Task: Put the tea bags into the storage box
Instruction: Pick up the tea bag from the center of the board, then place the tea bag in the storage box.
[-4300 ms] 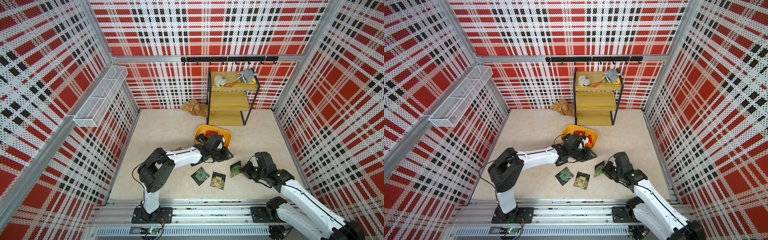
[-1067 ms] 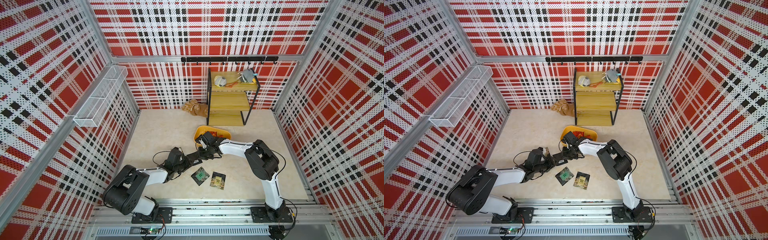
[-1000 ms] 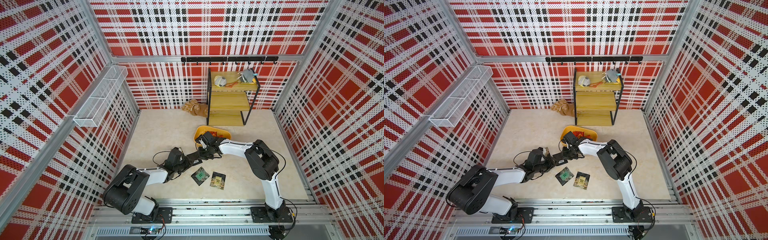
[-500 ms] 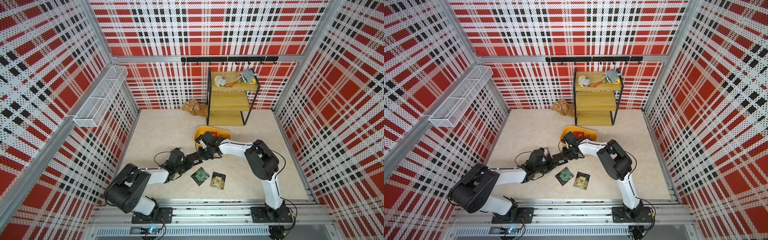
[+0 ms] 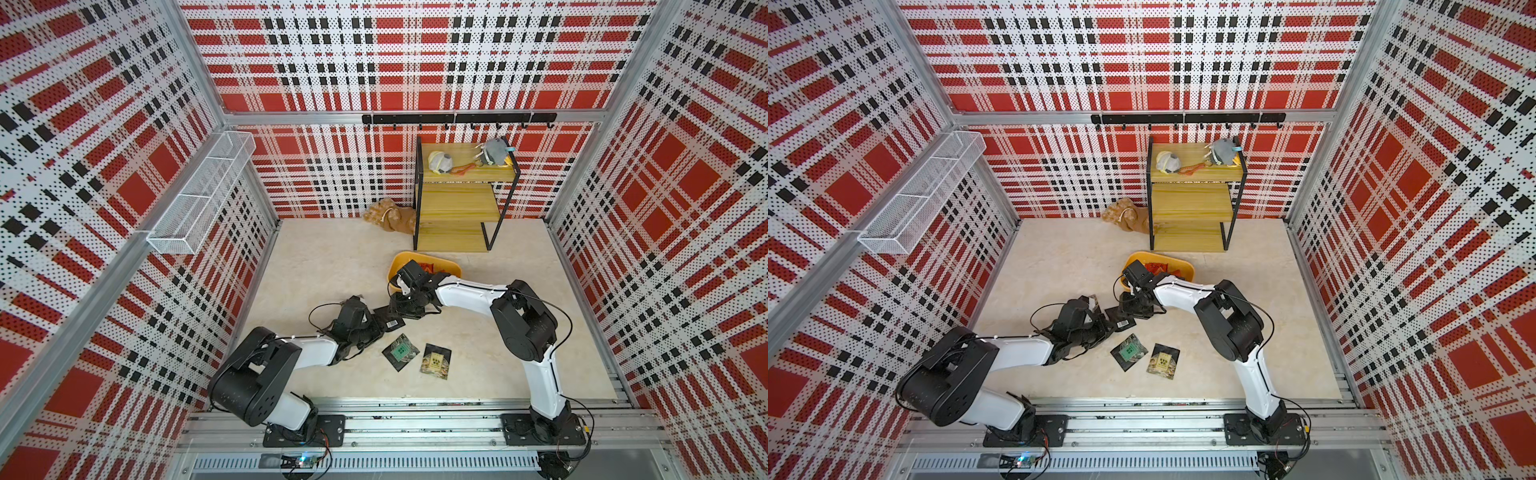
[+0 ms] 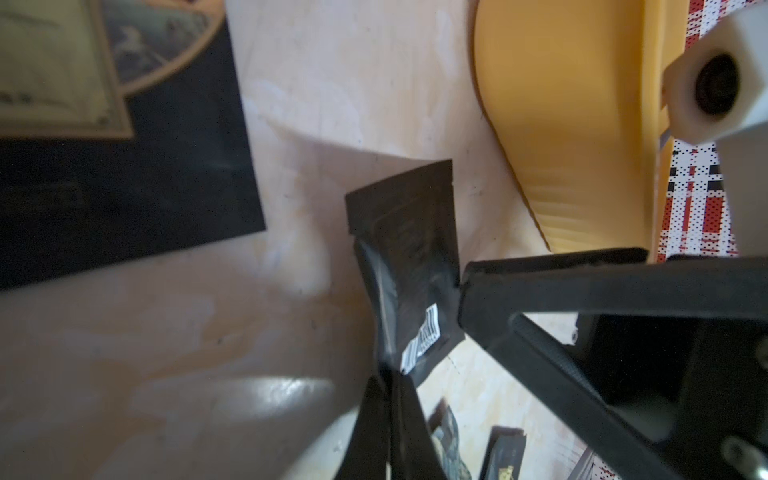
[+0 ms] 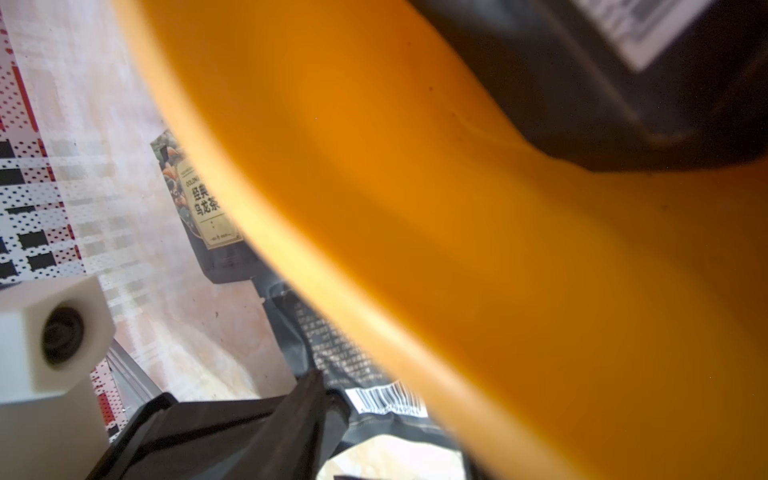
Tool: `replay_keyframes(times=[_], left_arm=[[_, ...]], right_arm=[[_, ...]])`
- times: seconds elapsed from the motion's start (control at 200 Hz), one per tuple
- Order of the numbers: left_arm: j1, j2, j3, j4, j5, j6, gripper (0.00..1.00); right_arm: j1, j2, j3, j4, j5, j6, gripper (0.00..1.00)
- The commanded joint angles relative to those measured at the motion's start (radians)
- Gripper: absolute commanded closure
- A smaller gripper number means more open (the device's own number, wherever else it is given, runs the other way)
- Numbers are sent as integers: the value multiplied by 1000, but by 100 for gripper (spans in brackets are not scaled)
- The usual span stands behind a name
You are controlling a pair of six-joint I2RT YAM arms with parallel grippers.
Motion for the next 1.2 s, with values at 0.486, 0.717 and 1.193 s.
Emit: replay_keyframes(times=[0.486, 0.717, 1.193], left_arm=[[-7, -126, 371, -312, -3, 88, 100], [-12, 108, 505, -224, 10, 134, 100], [-25, 263, 606, -212, -16, 161, 62]], right_arm=[[-102, -352, 0, -124, 209, 8, 34], [-157, -442, -88, -133, 214, -1, 31], [-164, -468, -132, -133, 194, -1, 30]])
